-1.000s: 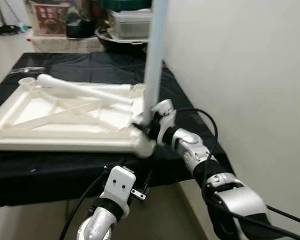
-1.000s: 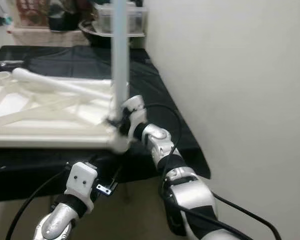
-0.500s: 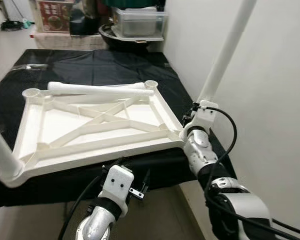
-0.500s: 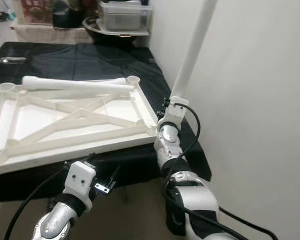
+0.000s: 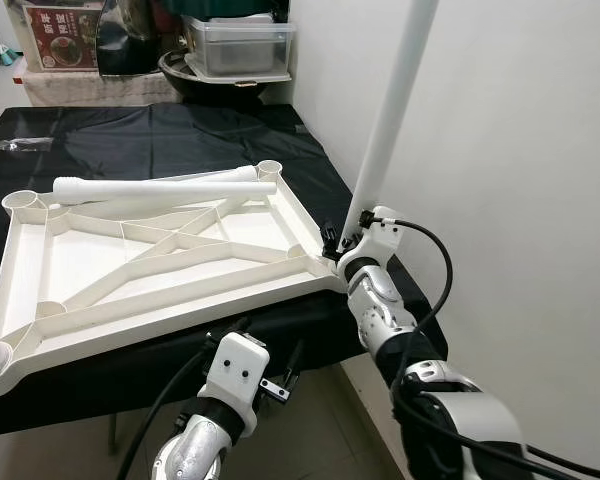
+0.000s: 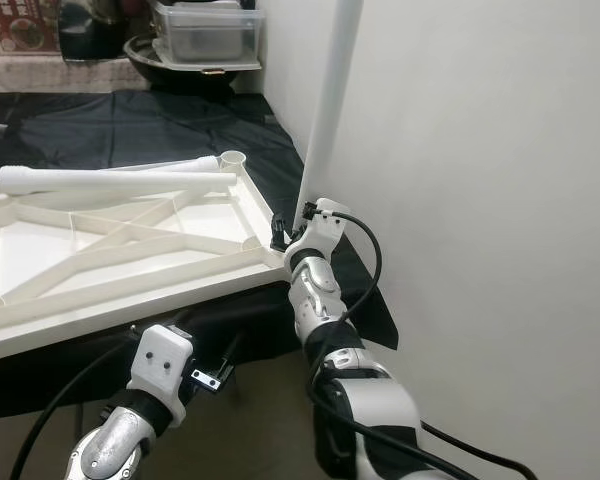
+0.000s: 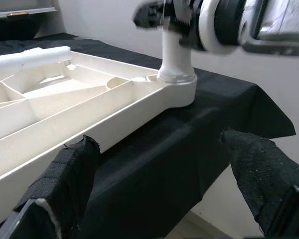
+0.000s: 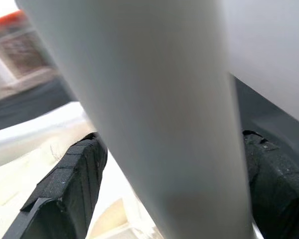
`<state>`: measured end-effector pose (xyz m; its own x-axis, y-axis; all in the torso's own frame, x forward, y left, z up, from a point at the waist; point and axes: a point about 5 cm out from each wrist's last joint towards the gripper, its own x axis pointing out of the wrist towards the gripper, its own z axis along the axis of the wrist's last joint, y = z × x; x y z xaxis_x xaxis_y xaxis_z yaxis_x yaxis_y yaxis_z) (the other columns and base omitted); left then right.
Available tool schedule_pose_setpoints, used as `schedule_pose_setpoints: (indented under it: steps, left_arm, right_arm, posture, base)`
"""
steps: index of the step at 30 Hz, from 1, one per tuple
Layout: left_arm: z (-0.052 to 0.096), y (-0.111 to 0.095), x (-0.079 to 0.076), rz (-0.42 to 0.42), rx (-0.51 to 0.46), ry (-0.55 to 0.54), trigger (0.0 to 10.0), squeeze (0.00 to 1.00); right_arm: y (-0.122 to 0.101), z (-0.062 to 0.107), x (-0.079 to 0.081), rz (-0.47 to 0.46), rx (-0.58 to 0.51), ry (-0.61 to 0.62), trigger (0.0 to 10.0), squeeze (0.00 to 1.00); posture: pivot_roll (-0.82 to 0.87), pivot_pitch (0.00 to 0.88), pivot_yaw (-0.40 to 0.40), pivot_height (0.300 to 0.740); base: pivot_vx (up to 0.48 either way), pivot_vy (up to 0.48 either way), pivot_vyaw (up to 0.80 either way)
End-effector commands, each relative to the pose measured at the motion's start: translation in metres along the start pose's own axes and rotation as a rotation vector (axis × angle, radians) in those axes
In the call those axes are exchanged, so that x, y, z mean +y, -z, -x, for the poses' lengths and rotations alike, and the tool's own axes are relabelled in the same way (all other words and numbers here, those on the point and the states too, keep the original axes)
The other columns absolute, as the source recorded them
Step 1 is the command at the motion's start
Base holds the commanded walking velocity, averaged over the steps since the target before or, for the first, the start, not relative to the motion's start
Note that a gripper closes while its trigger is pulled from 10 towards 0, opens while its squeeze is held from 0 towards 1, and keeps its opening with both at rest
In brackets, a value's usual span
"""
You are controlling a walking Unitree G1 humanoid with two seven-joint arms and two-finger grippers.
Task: Building children table
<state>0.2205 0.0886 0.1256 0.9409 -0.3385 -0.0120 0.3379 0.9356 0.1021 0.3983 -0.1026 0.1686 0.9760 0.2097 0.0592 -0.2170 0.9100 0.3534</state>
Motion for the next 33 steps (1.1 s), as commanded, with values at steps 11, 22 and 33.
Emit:
schedule_pose_setpoints:
  steps: [11,22,33]
  left_arm:
    - [-0.001,0.004,-0.003,0.004,0.013,0.012,10.0,0.0]
    - [0.0,0.002,-0.004,0.008,0.01,0.01,10.0,0.0]
    - [-0.001,0.003,-0.004,0.01,0.011,0.01,10.0,0.0]
  right_arm:
    - [0.002,0.035,0.03,0.127,0.351,-1.171,10.0,0.0]
    - [0.008,0.028,0.06,0.191,0.348,-1.221,0.0,0.0]
    - [0.005,0.0,0.042,0.265,0.201,-0.569,0.0,0.0]
  posture:
    - [0.12,0.058,-0.113,0.74]
    - [0.13,0.069,-0.12,0.74]
    - [0.12,0.069,-0.119,0.74]
  base:
    - [0.0,0.0,0.0]
    - [0.0,0.0,0.0]
    - [0.0,0.0,0.0]
